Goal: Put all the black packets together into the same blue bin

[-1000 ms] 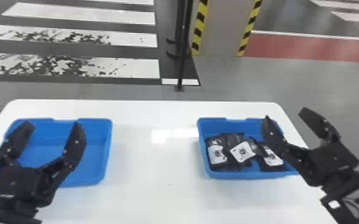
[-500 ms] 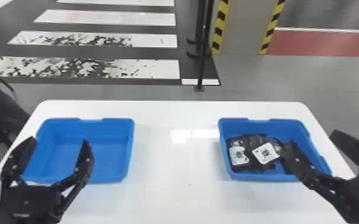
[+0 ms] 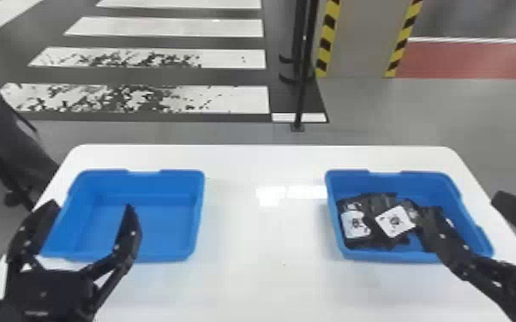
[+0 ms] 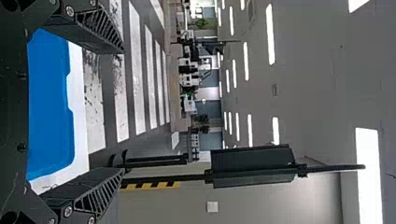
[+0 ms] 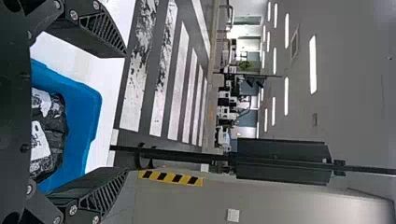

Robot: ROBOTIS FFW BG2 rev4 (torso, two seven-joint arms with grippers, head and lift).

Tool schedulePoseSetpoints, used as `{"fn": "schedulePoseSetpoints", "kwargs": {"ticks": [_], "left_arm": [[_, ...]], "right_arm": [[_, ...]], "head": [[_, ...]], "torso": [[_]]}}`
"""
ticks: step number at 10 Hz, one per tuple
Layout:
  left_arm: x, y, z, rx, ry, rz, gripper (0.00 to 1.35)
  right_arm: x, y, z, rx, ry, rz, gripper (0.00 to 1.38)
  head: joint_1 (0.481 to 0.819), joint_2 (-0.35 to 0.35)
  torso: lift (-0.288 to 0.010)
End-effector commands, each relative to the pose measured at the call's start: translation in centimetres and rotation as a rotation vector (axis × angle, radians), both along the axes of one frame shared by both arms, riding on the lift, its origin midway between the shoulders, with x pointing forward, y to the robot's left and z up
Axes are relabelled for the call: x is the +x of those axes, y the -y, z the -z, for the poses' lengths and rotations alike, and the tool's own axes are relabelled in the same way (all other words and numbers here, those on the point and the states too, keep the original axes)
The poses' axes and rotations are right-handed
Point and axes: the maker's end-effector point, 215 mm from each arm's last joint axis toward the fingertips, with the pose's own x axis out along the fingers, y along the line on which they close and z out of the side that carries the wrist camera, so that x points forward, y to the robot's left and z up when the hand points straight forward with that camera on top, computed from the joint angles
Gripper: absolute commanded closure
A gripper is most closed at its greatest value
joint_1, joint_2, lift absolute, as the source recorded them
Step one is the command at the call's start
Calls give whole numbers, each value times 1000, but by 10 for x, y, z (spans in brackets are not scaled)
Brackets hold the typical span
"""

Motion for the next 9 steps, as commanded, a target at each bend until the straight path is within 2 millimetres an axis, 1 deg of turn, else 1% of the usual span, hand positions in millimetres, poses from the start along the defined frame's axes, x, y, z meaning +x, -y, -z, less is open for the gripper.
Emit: {"fn": "schedulePoseSetpoints", "kwargs": {"ticks": [1, 3, 4, 7, 9], "left_arm": [[0, 0, 1, -2, -4, 0, 139], [1, 0, -2, -3, 6, 1, 139], [2, 0, 2, -4, -3, 3, 139], [2, 0, -1, -2, 11, 2, 139], [2, 0, 6, -9, 2, 1, 139]], "right_arm": [[0, -1, -1, 1, 1, -2, 160], [1, 0, 0, 2, 2, 0, 160], [1, -1, 0, 3, 1, -2, 160], [3, 0, 3, 6, -1, -3, 160], [4, -3, 8, 10, -9, -11, 154]], "head": [[695, -16], [695, -15], [695, -15], [695, -14], [695, -14]], "torso": [[-110], [-110], [-110], [-110], [-110]]}}
